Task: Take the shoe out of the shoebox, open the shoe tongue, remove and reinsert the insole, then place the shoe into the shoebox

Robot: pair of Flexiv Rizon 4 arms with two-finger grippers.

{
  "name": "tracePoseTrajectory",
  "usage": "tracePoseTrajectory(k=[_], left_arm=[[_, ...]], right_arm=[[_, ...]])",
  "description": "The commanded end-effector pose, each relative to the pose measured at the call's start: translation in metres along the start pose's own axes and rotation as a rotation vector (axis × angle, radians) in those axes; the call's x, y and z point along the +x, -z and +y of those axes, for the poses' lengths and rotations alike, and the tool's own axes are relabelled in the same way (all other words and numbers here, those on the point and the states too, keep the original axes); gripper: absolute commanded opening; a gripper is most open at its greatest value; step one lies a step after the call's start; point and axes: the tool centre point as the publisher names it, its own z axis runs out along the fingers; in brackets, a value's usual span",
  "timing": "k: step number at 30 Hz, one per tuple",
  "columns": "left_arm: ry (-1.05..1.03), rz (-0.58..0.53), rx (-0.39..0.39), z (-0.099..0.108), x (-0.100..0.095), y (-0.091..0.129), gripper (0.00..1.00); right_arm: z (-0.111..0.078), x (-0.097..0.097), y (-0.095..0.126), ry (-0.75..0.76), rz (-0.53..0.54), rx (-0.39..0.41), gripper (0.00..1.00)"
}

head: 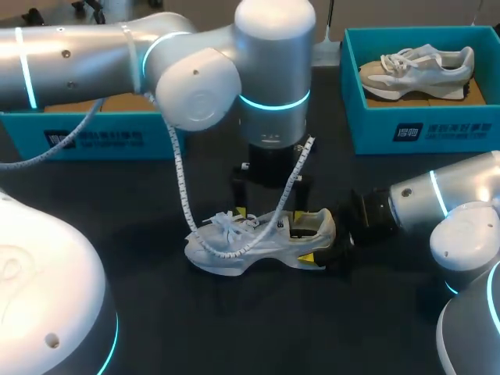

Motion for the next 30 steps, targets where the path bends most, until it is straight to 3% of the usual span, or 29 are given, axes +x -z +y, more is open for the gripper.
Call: tracePoseTrajectory(k=[1, 30], left_arm=[[0.005, -0.032, -0.017, -0.009, 0.014, -0.008, 1.0], [0.039, -0.175, -0.066, -0.015, 0.014, -0.044, 1.0]], right_arm=[[0.0, 0.001, -0.002, 0.0, -0.001, 0.006, 0.0], [0.0, 0.001, -0.002, 0.0, -0.001, 0.006, 0.0]])
